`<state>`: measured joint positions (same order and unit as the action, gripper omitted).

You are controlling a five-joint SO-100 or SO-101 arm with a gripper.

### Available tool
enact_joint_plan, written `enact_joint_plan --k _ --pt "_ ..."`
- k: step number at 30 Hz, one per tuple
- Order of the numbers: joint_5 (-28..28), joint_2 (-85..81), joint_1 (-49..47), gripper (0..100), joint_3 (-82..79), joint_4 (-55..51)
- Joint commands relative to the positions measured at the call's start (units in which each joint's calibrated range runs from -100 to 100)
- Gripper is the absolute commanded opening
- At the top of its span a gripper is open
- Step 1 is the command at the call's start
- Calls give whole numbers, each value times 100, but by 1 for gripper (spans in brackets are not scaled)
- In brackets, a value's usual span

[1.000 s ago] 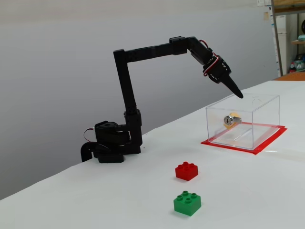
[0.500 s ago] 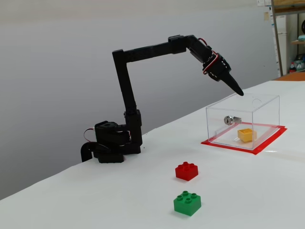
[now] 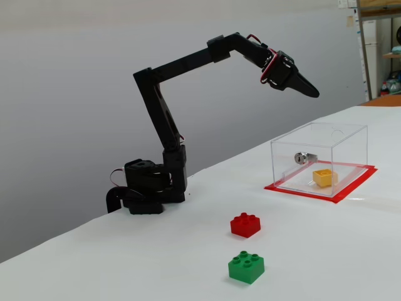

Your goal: Pick the yellow lego brick and place it into the transparent box

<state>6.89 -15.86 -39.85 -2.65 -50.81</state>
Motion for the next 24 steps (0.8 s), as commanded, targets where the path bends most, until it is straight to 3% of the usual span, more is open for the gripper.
enact_joint_plan --k 1,11,17,24 --pt "-16 -531 521 1 183 -45" --pt "-120 -1770 2754 1 -296 -1411" --pt "-652 -2890 3856 1 -1426 -1350" --pt "-866 -4172 4543 1 -3270 -1272"
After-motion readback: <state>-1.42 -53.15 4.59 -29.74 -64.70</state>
